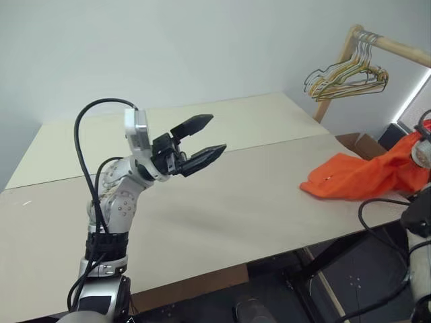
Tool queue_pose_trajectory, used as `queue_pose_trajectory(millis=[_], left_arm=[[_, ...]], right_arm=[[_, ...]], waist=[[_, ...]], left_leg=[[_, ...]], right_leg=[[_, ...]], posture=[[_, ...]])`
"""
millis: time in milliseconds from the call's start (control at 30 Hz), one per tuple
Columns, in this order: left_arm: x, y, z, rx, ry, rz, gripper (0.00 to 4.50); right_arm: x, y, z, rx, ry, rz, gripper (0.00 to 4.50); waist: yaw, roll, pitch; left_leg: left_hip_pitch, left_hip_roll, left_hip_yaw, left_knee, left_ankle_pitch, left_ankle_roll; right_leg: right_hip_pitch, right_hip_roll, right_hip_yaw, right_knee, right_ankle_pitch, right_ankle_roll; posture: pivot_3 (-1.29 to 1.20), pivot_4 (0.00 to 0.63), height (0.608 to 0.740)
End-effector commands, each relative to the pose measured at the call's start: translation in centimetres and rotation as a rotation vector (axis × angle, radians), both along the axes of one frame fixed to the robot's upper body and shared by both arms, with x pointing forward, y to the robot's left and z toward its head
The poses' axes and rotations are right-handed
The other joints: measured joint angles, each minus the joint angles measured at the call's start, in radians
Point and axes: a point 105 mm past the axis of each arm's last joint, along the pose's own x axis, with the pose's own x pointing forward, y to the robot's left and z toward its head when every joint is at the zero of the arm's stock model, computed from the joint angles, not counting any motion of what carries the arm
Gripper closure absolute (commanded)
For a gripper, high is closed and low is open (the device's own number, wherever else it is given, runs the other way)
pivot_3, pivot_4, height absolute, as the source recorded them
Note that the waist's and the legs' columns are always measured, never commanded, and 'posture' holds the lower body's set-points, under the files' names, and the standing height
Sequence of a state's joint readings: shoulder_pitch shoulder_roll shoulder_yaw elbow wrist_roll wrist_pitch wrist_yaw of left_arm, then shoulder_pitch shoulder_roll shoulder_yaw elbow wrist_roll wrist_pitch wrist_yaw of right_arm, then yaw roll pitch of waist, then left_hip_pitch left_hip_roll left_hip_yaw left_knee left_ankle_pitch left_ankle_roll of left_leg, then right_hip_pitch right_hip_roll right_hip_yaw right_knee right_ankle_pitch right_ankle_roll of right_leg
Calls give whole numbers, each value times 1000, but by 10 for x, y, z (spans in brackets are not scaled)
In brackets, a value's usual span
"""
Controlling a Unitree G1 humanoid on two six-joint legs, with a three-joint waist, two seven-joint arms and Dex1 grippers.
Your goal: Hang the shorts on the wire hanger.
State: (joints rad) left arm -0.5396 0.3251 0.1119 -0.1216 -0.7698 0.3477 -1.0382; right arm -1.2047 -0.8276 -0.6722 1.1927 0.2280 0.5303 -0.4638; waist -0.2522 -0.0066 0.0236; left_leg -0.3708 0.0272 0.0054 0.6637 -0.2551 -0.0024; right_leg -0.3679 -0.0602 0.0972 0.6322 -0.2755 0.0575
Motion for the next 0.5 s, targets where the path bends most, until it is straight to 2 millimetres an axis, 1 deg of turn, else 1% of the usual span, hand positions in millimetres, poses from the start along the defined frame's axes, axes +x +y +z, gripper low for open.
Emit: queue_pose_trajectory(millis=[33, 133, 200, 233, 267, 300, 333, 433, 467, 500], left_arm=[[-7, 3, 12, -11, -54, -13, 0], [-7, 3, 10, -7, -54, -10, 0], [-6, 2, 9, -2, -55, -6, 0], [-6, 2, 9, 2, -58, -4, 0], [-6, 1, 9, 3, -60, -3, 0], [-5, 1, 9, 6, -61, 0, 0], [-5, 1, 8, 8, -61, 1, 0], [-5, 1, 8, 6, -60, 2, 0], [-5, 1, 8, 6, -60, 2, 0], [-5, 1, 8, 6, -60, 2, 0]], right_arm=[[-6, -9, 29, -63, -58, -48, 2965], [-2, -6, 31, -53, -74, -41, 1801], [-1, -4, 31, -82, -50, -42, 1156], [-2, -3, 34, -111, -35, -58, 743], [-2, -3, 36, -131, -27, -70, 508], [-3, -1, 43, -200, 9, -88, 154], [-3, 1, 48, -250, 33, -101, 30], [-5, 12, 70, -393, 58, -152, 30], [-8, 15, 80, -467, 70, -186, 30], [-12, 21, 96, -596, 75, -220, 30]], waist=[[4, 0, 0], [9, 0, 0], [13, 0, 0], [14, 0, 0], [14, 0, 0], [15, 0, 0], [15, 1, 0], [18, 2, 0], [20, 2, 0], [22, 2, 0]], left_leg=[[0, 0, 0, 0, 0, 0], [0, 0, 0, 0, 0, 0], [1, 0, 1, 0, 0, 0], [1, 0, 1, 0, 0, 0], [1, 0, 1, 0, 0, 0], [1, 0, 1, 0, 0, 0], [1, 0, 1, 0, 0, 0], [1, 0, 1, 0, 0, 0], [0, 0, 0, 0, 0, 0], [0, 0, 0, 0, 0, 0]], right_leg=[[0, 0, 0, 0, 0, 0], [0, 0, 0, 0, 0, 0], [0, 0, 1, 0, 0, 0], [0, 0, 1, 0, 0, 0], [0, 0, 1, 0, 0, 0], [0, 0, 1, 0, 0, 0], [0, 0, 1, 0, 0, 0], [0, 0, 2, 0, 0, 0], [0, 0, 1, 1, 0, 0], [-1, 0, 1, 1, 0, 0]], posture=[[-162, 0, 740], [-163, 0, 740], [-163, 0, 740], [-164, 0, 740], [-163, 0, 740], [-163, 0, 740], [-164, 0, 740], [-166, 0, 740], [-166, 0, 740], [-166, 0, 740]])
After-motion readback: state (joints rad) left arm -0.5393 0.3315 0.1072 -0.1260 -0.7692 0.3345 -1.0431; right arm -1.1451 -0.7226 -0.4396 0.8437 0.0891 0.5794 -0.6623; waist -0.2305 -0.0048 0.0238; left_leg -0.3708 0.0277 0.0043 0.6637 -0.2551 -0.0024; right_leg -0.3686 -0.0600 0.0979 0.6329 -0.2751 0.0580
